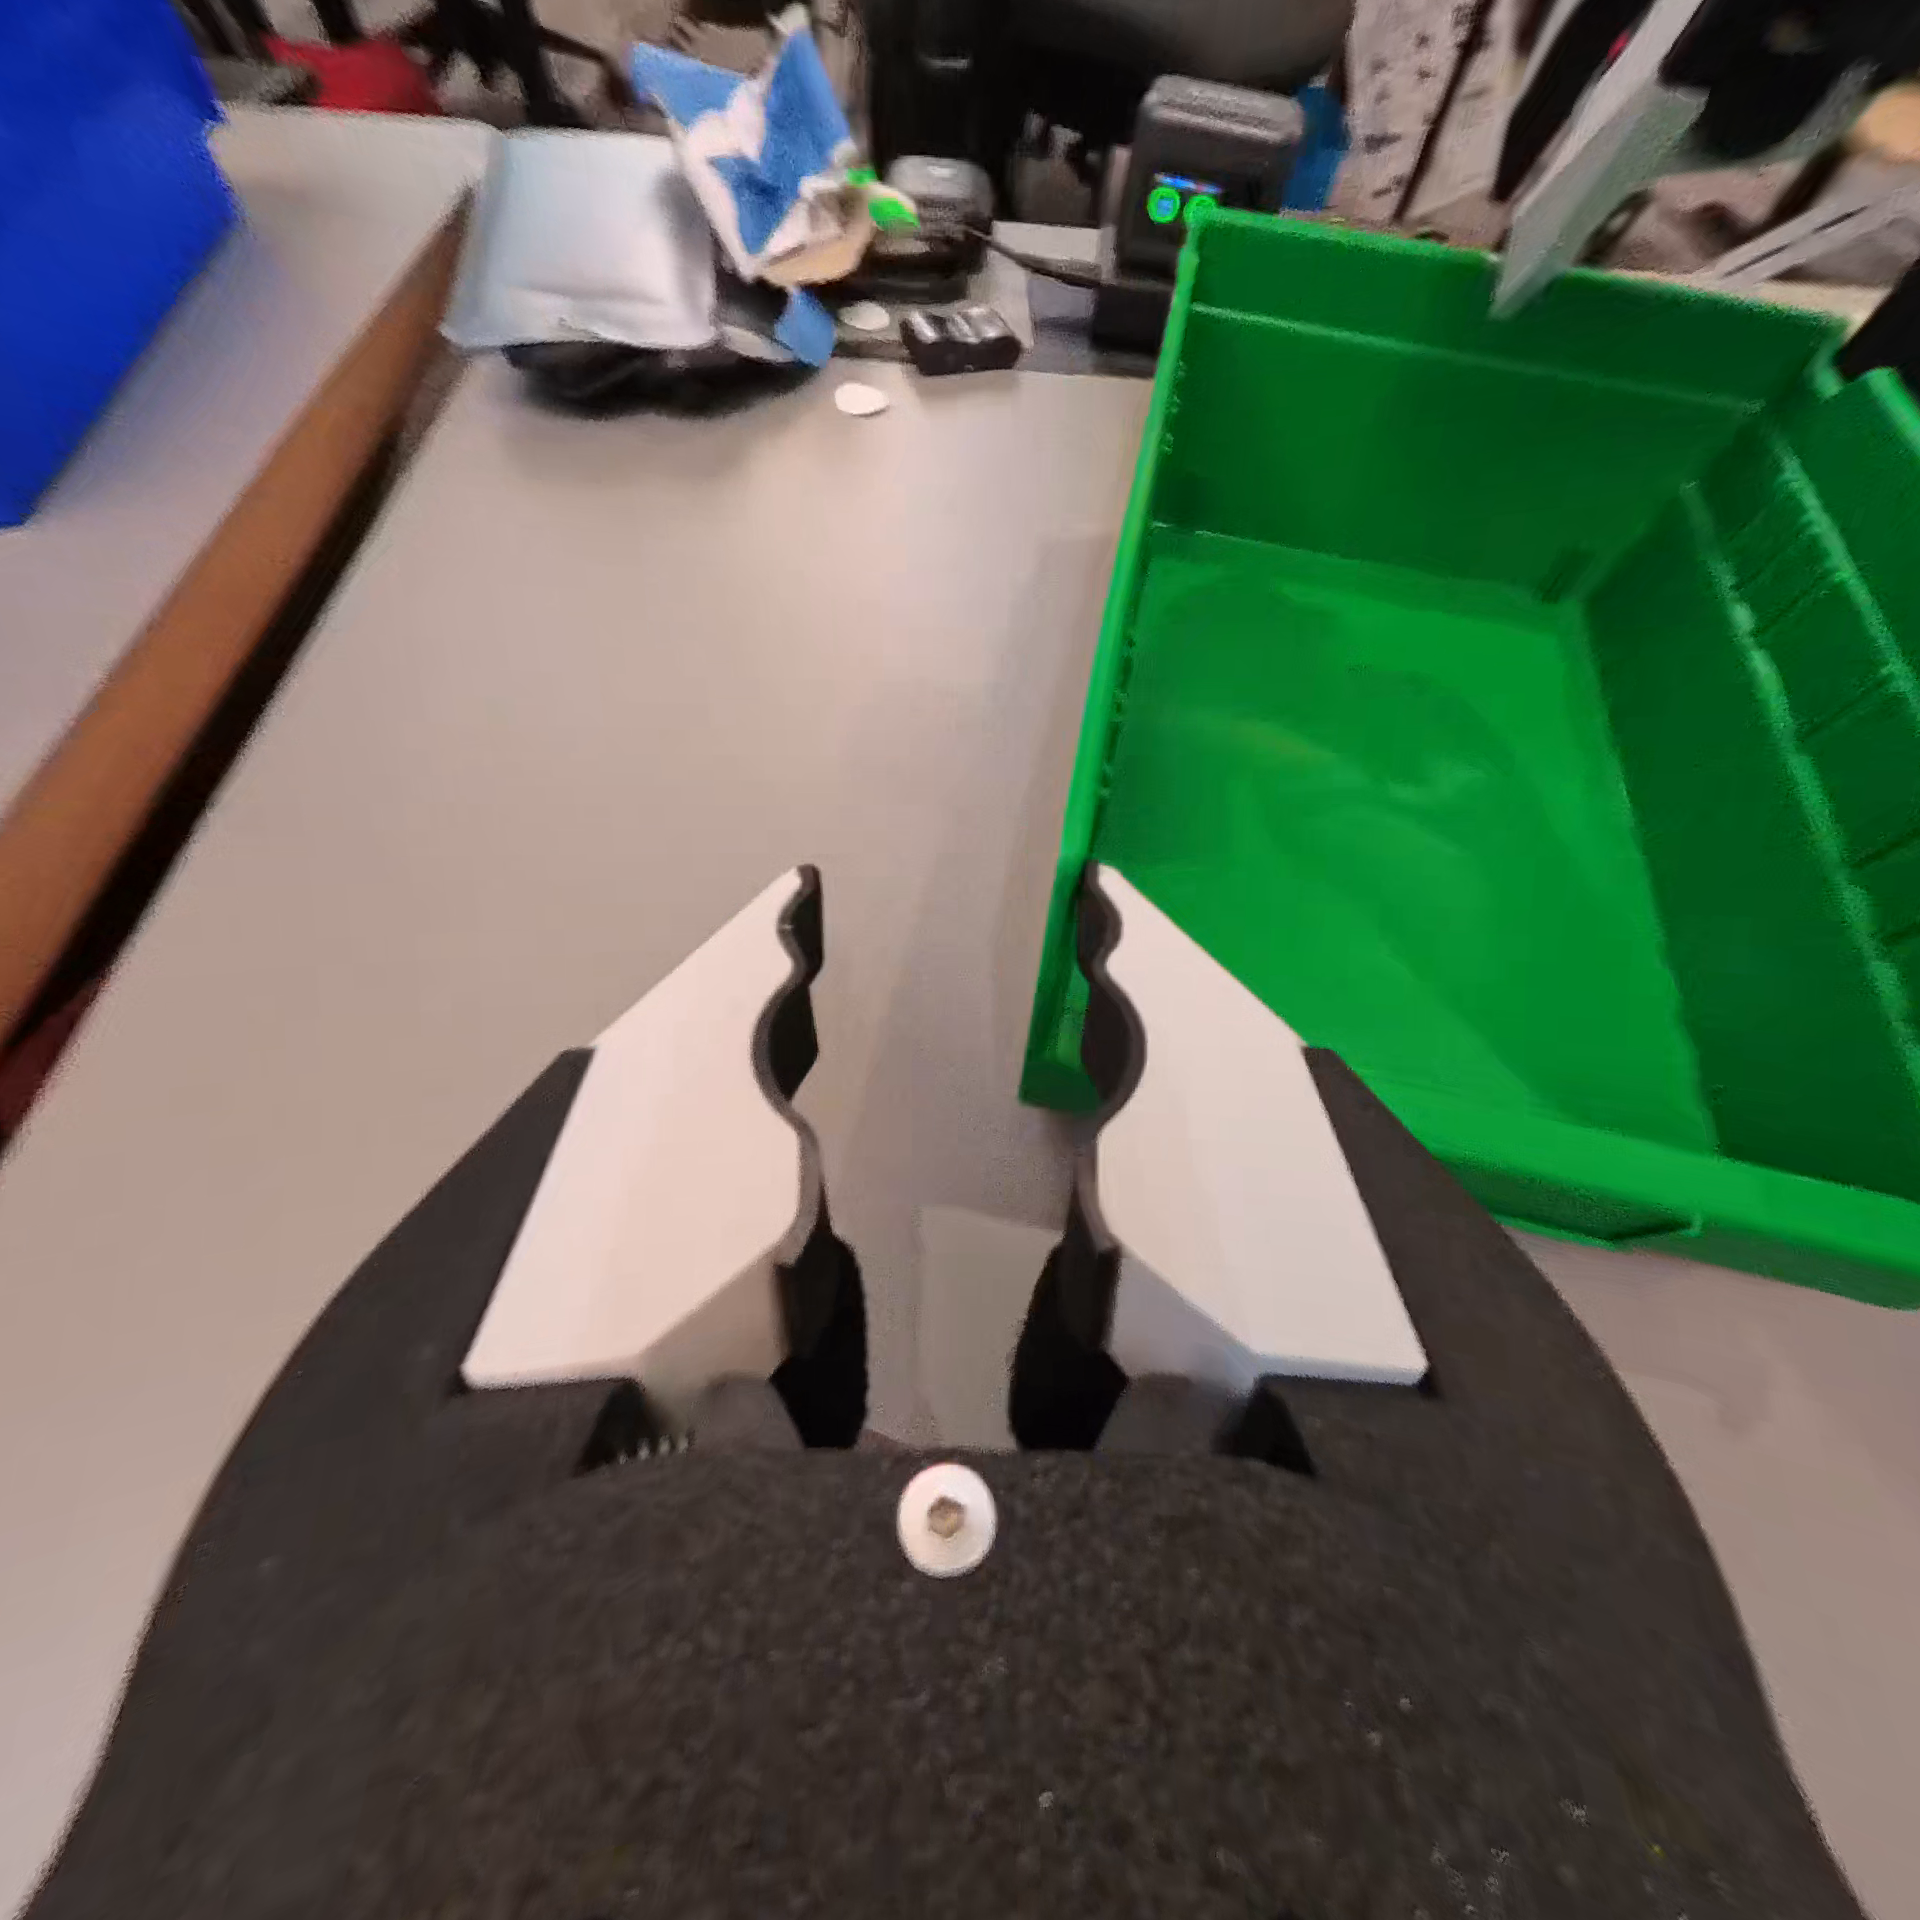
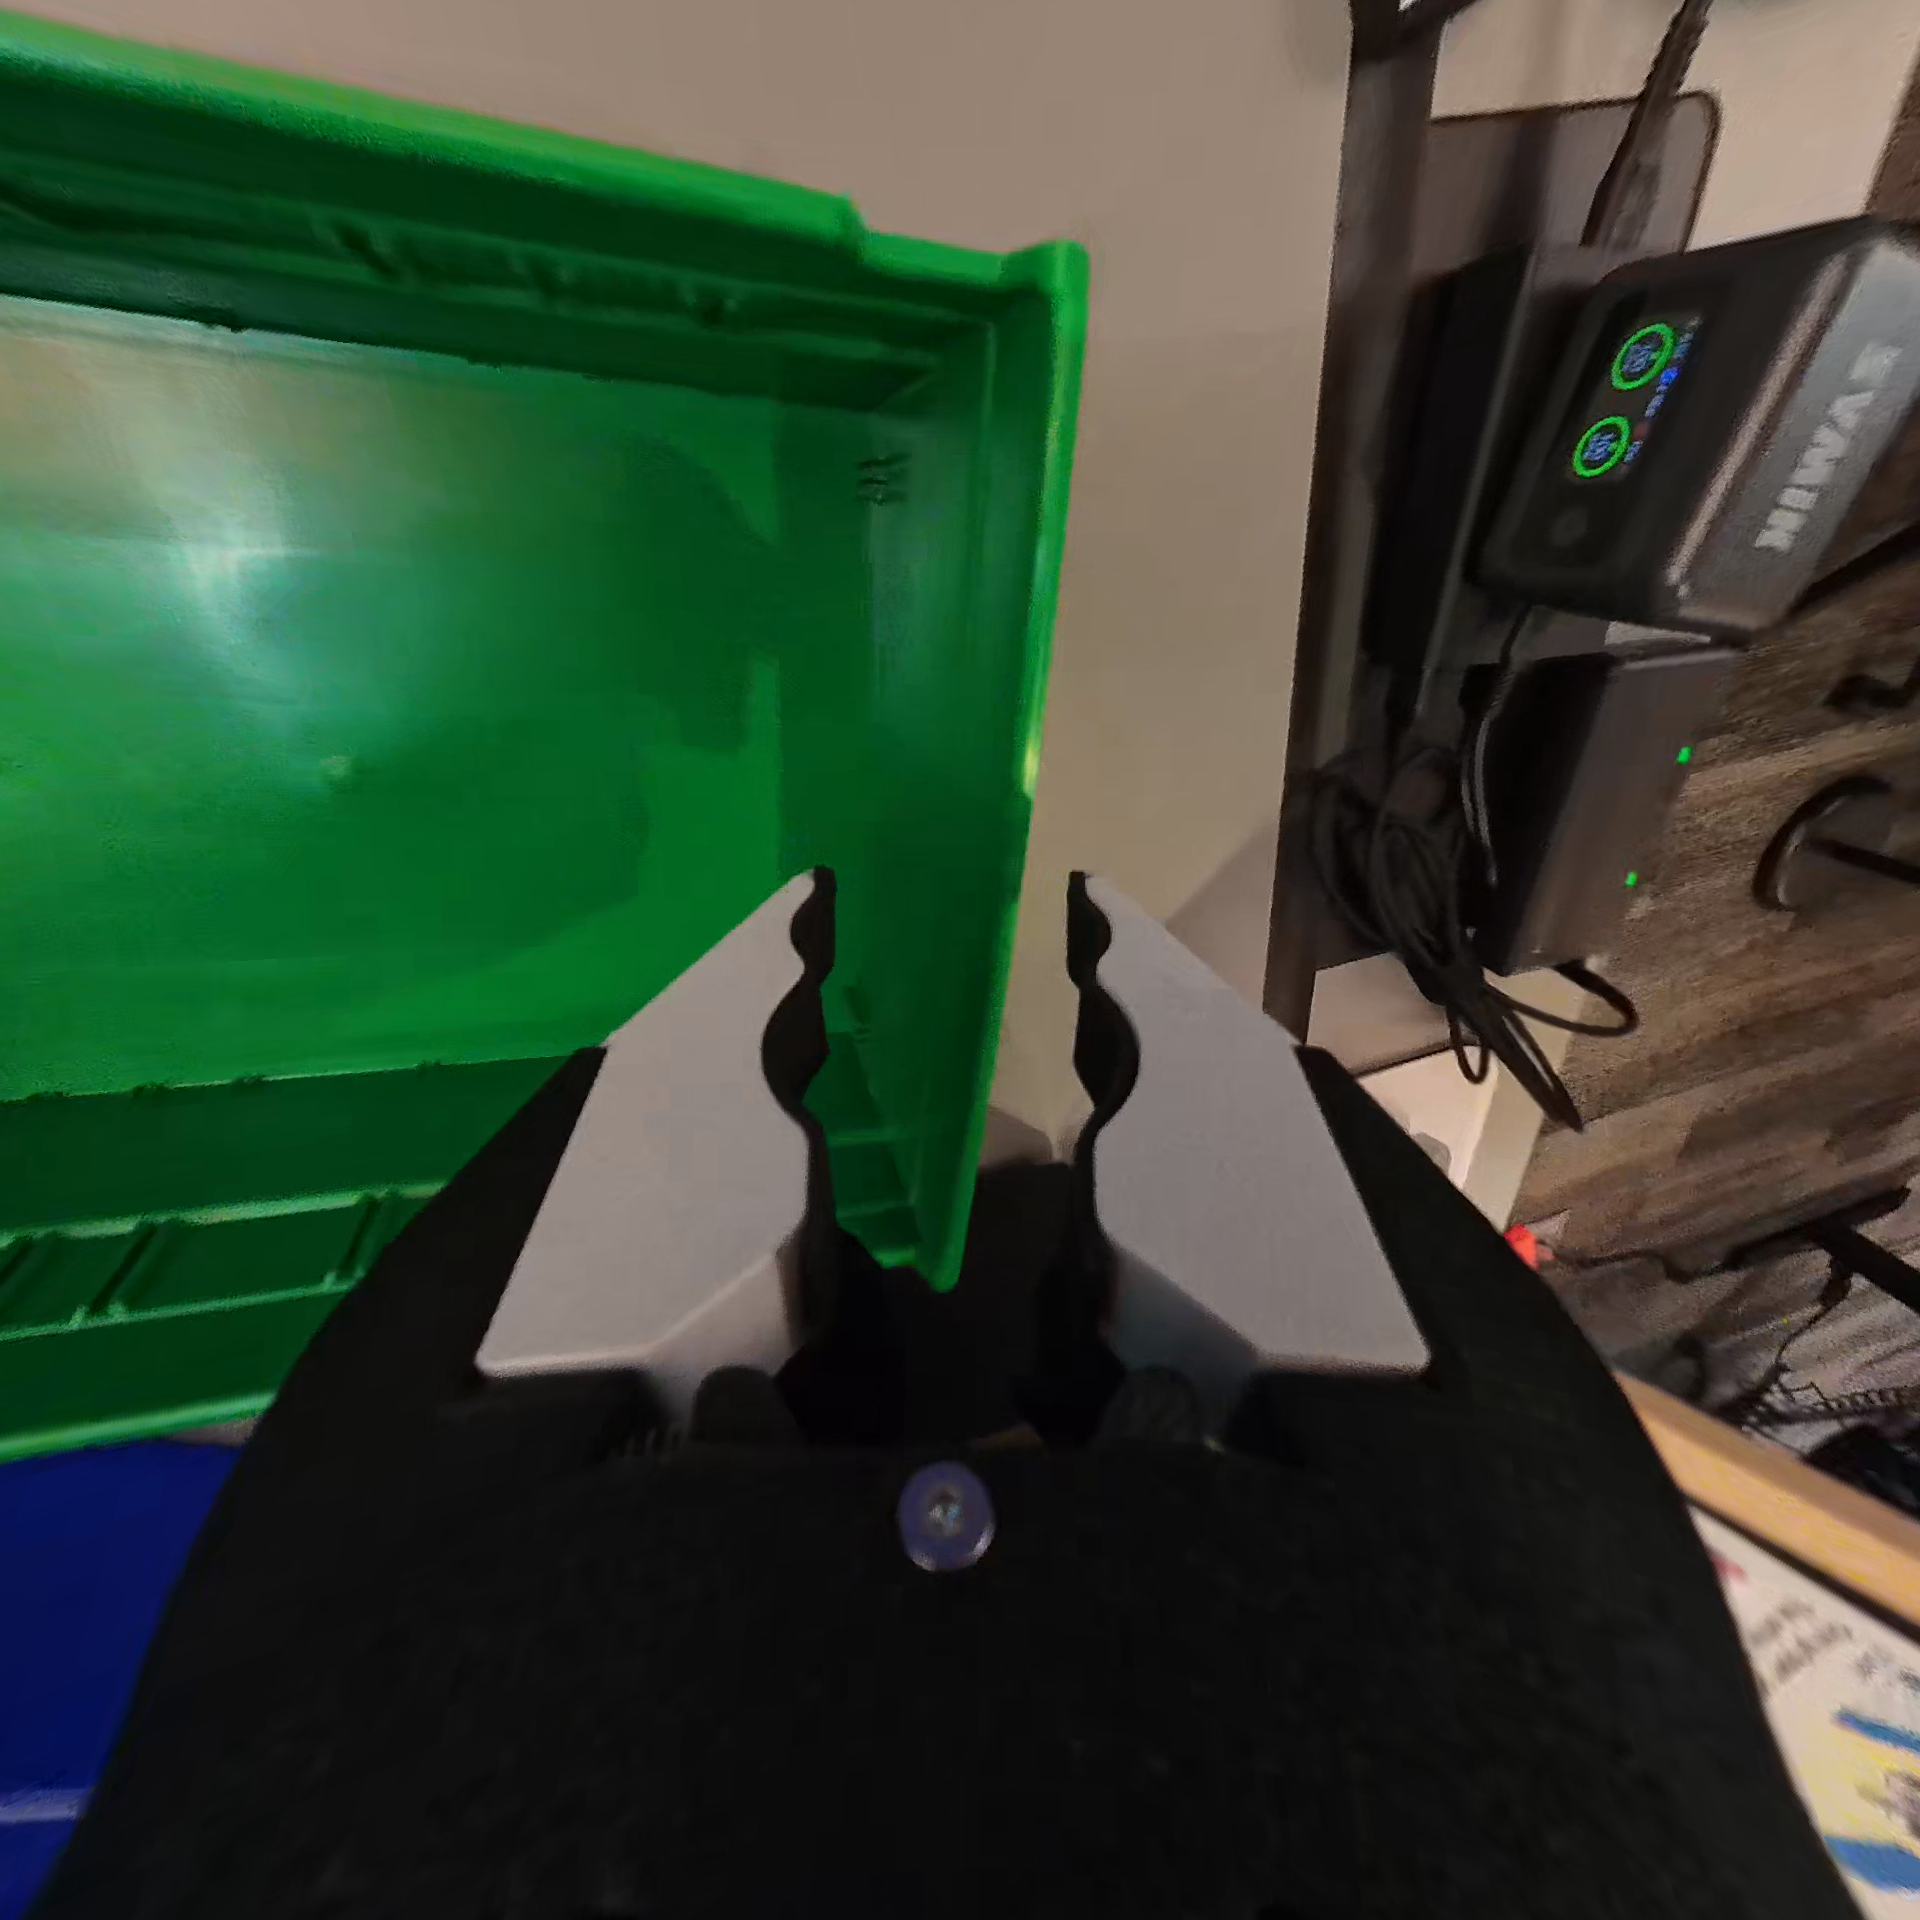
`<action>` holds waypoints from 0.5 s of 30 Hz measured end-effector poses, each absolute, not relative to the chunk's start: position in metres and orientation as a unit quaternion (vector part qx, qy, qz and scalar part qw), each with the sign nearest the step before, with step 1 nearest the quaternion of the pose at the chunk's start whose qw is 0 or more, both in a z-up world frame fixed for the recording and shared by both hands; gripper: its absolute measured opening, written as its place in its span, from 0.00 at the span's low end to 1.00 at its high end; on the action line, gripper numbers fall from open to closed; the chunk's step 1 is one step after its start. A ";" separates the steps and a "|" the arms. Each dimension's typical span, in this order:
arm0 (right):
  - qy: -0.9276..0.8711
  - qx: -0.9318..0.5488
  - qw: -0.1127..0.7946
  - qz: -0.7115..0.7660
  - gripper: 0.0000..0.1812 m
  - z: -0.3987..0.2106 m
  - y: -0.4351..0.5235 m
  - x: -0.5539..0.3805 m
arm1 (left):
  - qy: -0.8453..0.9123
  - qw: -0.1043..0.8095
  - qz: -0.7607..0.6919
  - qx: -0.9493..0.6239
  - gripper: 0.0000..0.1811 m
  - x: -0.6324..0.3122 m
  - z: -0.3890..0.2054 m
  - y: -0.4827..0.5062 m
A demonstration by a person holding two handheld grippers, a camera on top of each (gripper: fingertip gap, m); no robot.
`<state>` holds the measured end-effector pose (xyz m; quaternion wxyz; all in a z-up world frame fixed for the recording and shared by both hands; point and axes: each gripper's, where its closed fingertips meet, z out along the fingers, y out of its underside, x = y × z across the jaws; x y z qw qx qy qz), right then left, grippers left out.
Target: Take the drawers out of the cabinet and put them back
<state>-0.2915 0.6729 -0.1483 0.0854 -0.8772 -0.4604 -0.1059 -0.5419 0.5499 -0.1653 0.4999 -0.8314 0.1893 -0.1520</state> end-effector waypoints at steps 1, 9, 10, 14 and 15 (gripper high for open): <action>-0.459 -0.879 0.079 -0.102 0.24 -0.155 0.677 -0.291 | 0.200 0.492 -0.181 -0.828 0.26 -0.534 -0.169 0.554; -0.446 -0.891 0.071 -0.048 0.06 -0.187 0.686 -0.293 | 0.253 0.459 -0.210 -0.826 0.02 -0.492 -0.186 0.564; -0.444 -0.893 0.070 -0.031 0.05 -0.185 0.683 -0.296 | 0.251 0.455 -0.209 -0.829 0.01 -0.493 -0.185 0.560; -0.465 -0.880 0.098 0.023 0.02 -0.149 0.664 -0.316 | 0.228 0.474 -0.231 -0.818 0.03 -0.499 -0.156 0.529; -0.475 -0.873 0.105 0.033 0.01 -0.133 0.656 -0.322 | 0.225 0.488 -0.222 -0.814 0.03 -0.503 -0.144 0.520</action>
